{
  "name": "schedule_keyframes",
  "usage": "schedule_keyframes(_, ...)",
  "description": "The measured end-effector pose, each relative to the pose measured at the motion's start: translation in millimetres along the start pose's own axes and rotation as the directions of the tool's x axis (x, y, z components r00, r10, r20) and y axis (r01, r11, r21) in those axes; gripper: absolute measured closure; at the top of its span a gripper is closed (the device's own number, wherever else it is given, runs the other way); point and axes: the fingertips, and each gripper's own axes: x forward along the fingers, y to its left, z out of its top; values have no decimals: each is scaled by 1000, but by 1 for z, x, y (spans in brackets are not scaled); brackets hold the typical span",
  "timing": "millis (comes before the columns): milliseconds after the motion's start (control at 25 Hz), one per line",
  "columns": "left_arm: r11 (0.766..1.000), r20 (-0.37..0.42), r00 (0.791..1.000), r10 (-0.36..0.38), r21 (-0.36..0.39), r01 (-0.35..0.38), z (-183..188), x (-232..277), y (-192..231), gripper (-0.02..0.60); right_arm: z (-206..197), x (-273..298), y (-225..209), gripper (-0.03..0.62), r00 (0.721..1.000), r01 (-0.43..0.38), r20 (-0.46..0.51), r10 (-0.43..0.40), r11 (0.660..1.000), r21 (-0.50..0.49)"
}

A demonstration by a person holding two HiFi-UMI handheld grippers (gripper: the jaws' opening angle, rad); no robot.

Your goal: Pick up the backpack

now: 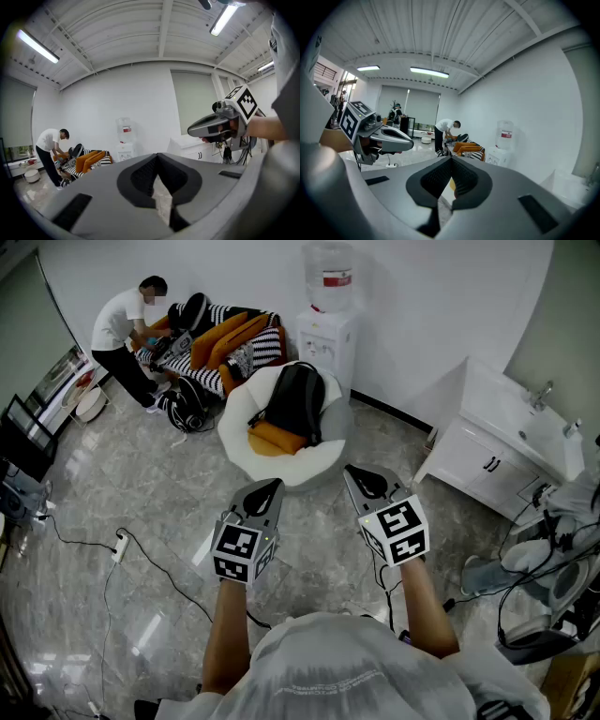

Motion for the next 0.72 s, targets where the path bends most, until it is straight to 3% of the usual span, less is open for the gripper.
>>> schedule_keyframes(480, 1000, -26, 1000, 13, 4, -13, -14, 2, -2, 580, -15, -5, -4, 592, 1000, -16, 18, 14, 993, 115)
schedule_keyframes(720, 996, -68, 997, 29, 86, -23, -22, 6, -16, 578, -19, -11, -6, 592, 1000, -26, 16, 24, 993, 114)
